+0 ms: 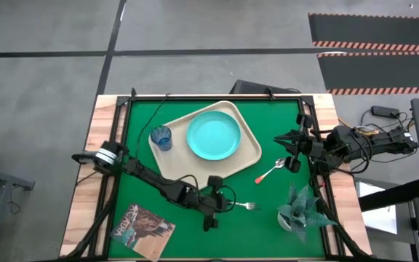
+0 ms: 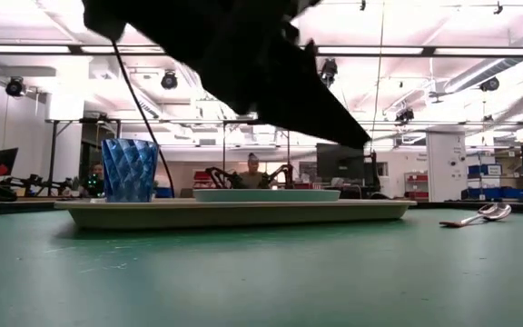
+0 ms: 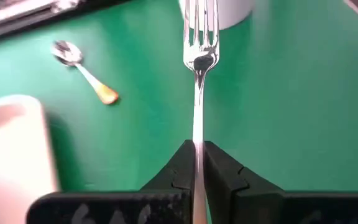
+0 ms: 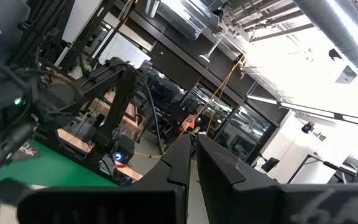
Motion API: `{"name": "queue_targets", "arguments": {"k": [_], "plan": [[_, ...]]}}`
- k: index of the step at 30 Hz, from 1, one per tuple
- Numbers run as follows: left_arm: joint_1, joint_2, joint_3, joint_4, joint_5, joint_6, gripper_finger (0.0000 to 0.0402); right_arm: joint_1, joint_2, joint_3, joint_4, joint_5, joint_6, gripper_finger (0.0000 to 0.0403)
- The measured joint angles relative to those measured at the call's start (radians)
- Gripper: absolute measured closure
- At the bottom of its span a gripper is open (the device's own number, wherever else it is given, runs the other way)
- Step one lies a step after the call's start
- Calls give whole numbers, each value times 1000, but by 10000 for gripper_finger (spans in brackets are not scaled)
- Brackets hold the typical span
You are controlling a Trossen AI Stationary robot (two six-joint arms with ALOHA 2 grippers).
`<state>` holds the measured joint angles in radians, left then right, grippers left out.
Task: Pick and place plate/cup/fork/spoon on tray
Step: Put the orange fork on the white tray, then put the orange fork on the white tray to the left of the blue plate
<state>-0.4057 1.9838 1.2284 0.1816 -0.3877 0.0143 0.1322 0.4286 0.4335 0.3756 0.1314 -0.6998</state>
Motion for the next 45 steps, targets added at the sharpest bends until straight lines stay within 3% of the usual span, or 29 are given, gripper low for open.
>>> {"name": "queue_targets", "arguments": {"k": [10, 16, 18, 27, 35, 45], "plan": [[-2, -186, 0, 13, -282, 207, 396, 0, 0, 0, 0, 1, 0, 385], [0, -249, 0, 26, -494, 322, 398, 0, 8, 0, 2, 1, 5, 385], [0, -255, 0, 28, -523, 338, 399, 0, 17, 0, 4, 1, 5, 385], [4, -240, 0, 24, -430, 301, 401, 0, 26, 0, 8, 1, 5, 385], [8, -221, -5, 19, -421, 262, 401, 0, 26, 0, 6, 0, 10, 385], [68, -22, 18, 110, -213, 17, 401, 0, 34, 0, 11, 1, 11, 385]]}}
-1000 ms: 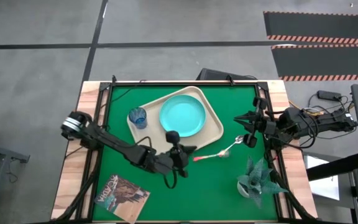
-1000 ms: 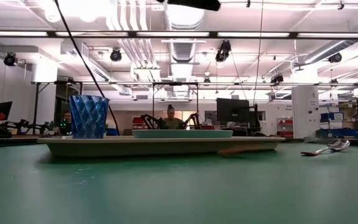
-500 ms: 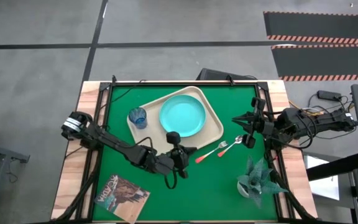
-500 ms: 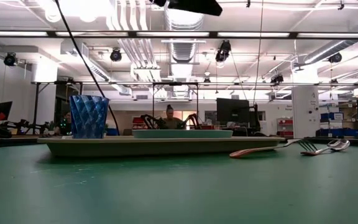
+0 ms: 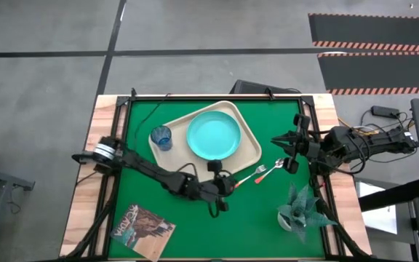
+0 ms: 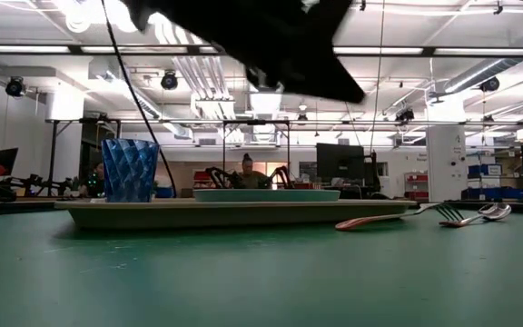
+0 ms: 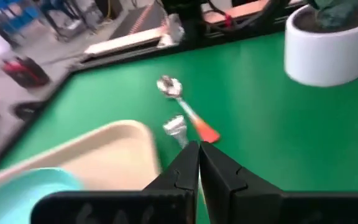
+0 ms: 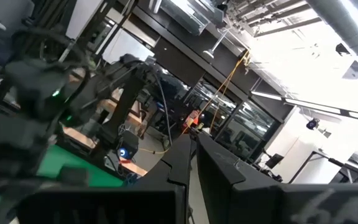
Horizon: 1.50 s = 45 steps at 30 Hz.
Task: Pick and place plate/cup/fork/spoon on tray
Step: Put the orange fork on the white tray to the left of the blue plate
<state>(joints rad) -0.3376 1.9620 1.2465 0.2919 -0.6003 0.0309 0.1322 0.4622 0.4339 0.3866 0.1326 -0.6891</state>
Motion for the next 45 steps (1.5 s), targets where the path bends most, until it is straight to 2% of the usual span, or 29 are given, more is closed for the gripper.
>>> {"name": "queue_targets", "arguments": {"k": [5, 11, 14, 20, 34, 38, 45], "plan": [[16, 123, 63, 55, 5, -25, 401, 0, 6, 0, 12, 0, 0, 385], [70, 222, 219, 93, 60, -29, 401, -2, 6, 0, 16, 0, 0, 385], [92, 242, 262, 28, 89, -55, 401, -2, 6, 0, 15, 1, 2, 385], [104, 248, 262, -140, 110, -103, 401, -2, 6, 0, 15, 11, 3, 385], [96, 248, 238, -178, 181, -206, 400, -2, 6, 0, 15, 27, -3, 385], [95, 248, 234, -180, 182, -229, 371, -2, 6, 0, 15, 27, -3, 385], [95, 247, 229, -172, 180, -236, 276, -2, 6, 0, 15, 27, -3, 385]]}}
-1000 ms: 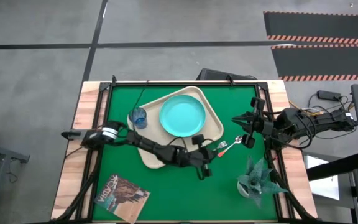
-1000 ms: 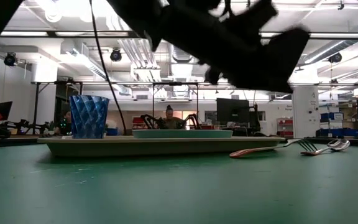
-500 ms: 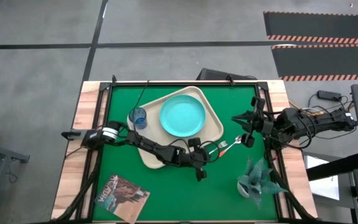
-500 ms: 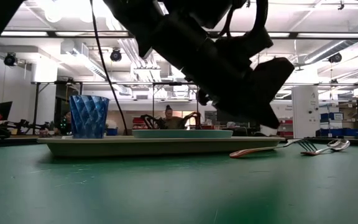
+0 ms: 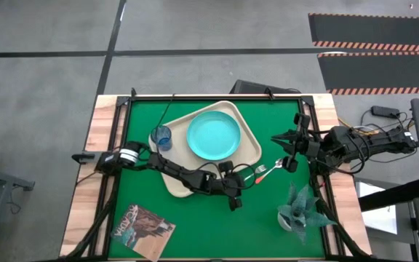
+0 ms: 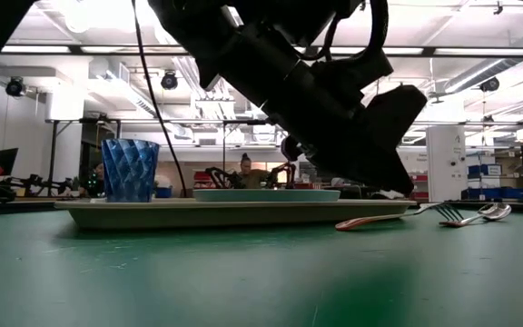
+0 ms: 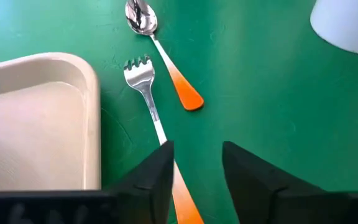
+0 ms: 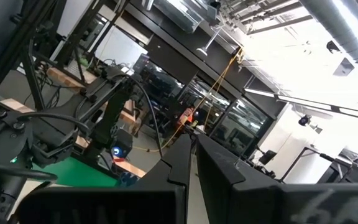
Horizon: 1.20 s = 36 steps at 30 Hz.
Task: Pick and place plate/cup/fork/spoon on tray
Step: Put the orange fork on the white tray to the left of the blue plate
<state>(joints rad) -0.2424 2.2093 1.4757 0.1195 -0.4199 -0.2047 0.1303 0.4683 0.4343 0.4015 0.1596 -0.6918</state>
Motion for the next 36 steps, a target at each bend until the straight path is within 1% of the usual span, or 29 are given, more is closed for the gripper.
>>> {"name": "queue_targets", "arguments": {"k": [2, 4, 11, 15, 19, 22, 24, 30, 33, 36], "plan": [[0, 0, -4, 8, 0, -1, 261, 0, 0, 0, 0, 0, 0, 385], [0, 0, -5, 8, -1, -8, 257, 0, 0, 0, 0, 0, 0, 385], [0, 8, -11, 2, -3, -58, 268, 0, 0, 0, 0, 0, 0, 385], [-1, 8, -18, -4, -30, -78, 269, 0, 0, 0, 0, 0, 0, 385], [-1, 16, -22, 4, -34, -114, 269, 0, 0, 0, 0, 0, 0, 385], [-1, 37, -22, -3, -29, -131, 269, 0, 0, 0, 0, 0, 0, 385], [-1, 54, -22, 31, -30, -129, 269, 0, 0, 0, 0, 0, 0, 385], [0, 55, -20, 27, -22, -155, 270, 0, 0, 0, 0, 0, 0, 385], [1, 55, -20, 22, -3, -160, 277, 0, 0, -1, 0, 0, -5, 385], [1, 58, -20, 22, 1, -183, 301, 0, 0, -1, 0, 0, -6, 385]]}}
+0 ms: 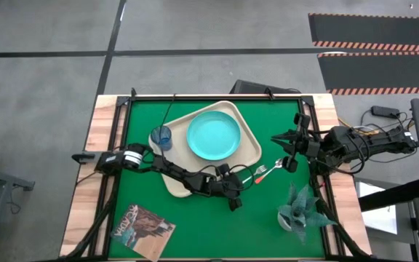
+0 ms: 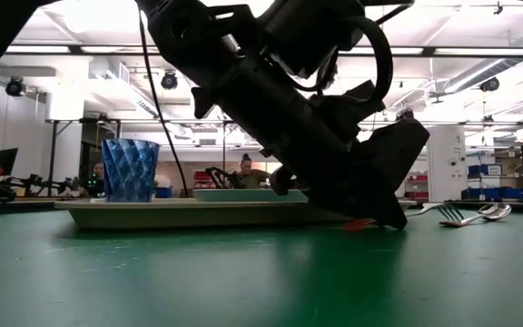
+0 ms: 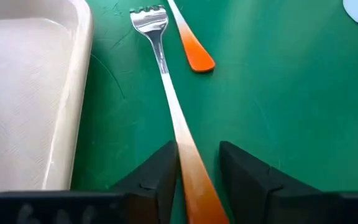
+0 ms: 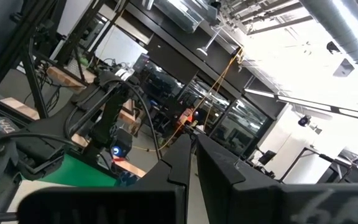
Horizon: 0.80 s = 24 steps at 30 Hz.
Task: Pick and place plate/cup/fork/spoon on tray
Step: Put the orange fork on the white tray to the left of the blue plate
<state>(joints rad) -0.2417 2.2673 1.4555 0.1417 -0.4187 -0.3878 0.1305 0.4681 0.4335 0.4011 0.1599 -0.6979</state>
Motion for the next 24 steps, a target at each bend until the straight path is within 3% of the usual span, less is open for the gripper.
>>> {"name": "queue_targets", "arguments": {"k": [7, 16, 24], "plan": [[0, 0, 0, 0, 7, -3, 374, 0, 0, 0, 0, 1, 0, 385], [2, -8, 0, -8, 0, -23, 374, 0, 0, 0, -3, 24, 1, 385], [5, -61, -4, -5, -9, 59, 373, 0, 0, 0, -6, 25, 2, 385]]}}
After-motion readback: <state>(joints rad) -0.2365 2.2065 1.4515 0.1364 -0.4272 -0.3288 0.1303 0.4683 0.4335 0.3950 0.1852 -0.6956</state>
